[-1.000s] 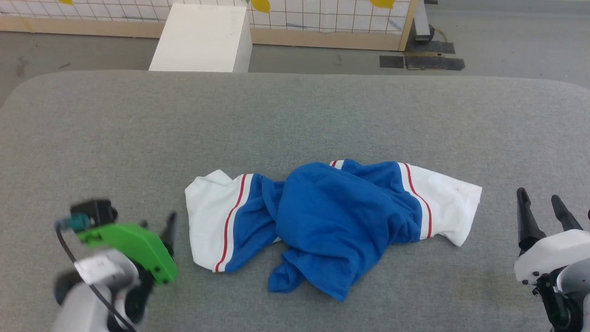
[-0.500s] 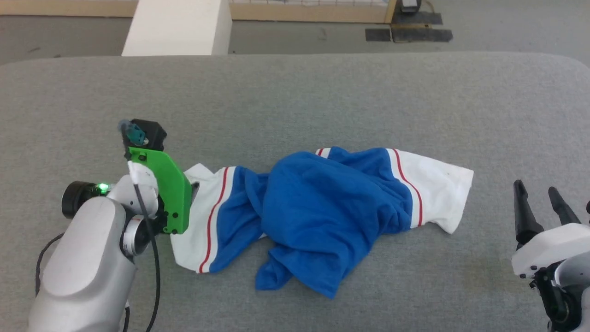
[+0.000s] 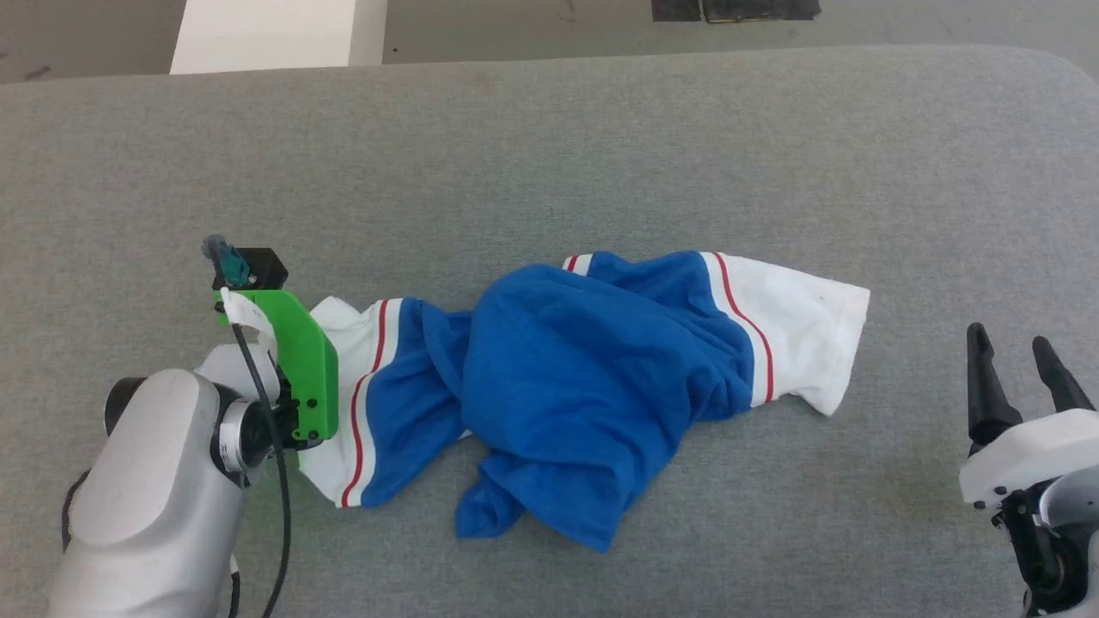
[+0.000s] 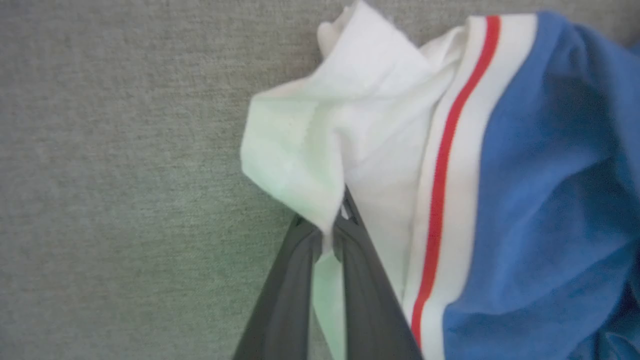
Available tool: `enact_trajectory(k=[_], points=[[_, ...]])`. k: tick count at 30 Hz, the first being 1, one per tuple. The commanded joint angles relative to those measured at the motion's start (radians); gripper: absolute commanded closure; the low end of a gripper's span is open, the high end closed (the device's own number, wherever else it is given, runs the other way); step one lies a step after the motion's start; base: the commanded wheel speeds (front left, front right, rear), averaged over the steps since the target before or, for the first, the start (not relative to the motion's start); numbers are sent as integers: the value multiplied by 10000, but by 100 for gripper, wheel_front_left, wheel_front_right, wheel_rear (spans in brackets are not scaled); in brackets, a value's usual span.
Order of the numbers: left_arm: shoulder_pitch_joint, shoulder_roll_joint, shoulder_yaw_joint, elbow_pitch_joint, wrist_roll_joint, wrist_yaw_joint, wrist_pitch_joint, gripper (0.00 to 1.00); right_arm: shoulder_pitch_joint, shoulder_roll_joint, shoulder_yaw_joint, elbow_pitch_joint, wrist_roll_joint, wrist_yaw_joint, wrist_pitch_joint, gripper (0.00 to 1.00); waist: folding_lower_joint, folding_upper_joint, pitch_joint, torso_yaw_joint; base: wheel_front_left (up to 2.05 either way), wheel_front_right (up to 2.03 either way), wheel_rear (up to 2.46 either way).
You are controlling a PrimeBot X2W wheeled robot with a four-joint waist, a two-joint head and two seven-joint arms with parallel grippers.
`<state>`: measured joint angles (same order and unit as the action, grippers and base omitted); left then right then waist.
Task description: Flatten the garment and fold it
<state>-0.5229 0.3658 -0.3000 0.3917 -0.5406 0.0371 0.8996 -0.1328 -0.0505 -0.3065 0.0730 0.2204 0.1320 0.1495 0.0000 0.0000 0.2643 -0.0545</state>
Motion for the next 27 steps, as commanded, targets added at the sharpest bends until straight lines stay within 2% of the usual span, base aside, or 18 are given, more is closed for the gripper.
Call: enact_trajectory(k=[1,6,9,13,17,22,27], points=[[367,-192,-45,166,-126,36,-108,100,-213,3,57,-37,-49,-13,-8,0,0,0,-28,86,0,0,0],[585,-278,640,-807,-485,145,-1342,100,-772,3,662,-339,-753,-13,771,0,0,0,-113,201,0,0,0],[919,-353,1037,-1630,-677,287,-1992,100,-1425,-34,1524,-263,-1528,-13,2281,0,0,0,-126,235,0,0,0],[1456,-495,1276,-2710,-833,438,-2469,100,-2441,-812,2791,455,-2361,-13,4891,0,0,0,-49,372,0,0,0],[1861,-677,1225,-3556,-927,487,-2629,100,-3467,-1642,3982,1266,-2752,-13,6419,0,0,0,165,641,0,0,0],[2020,-774,1127,-4057,-964,488,-2695,100,-4264,-2224,5035,2315,-2453,-13,7093,0,0,0,424,925,0,0,0],[2056,-806,1110,-4143,-1056,432,-2757,100,-4460,-2475,5797,3234,-2136,-13,7304,0,0,0,569,1092,0,0,0]])
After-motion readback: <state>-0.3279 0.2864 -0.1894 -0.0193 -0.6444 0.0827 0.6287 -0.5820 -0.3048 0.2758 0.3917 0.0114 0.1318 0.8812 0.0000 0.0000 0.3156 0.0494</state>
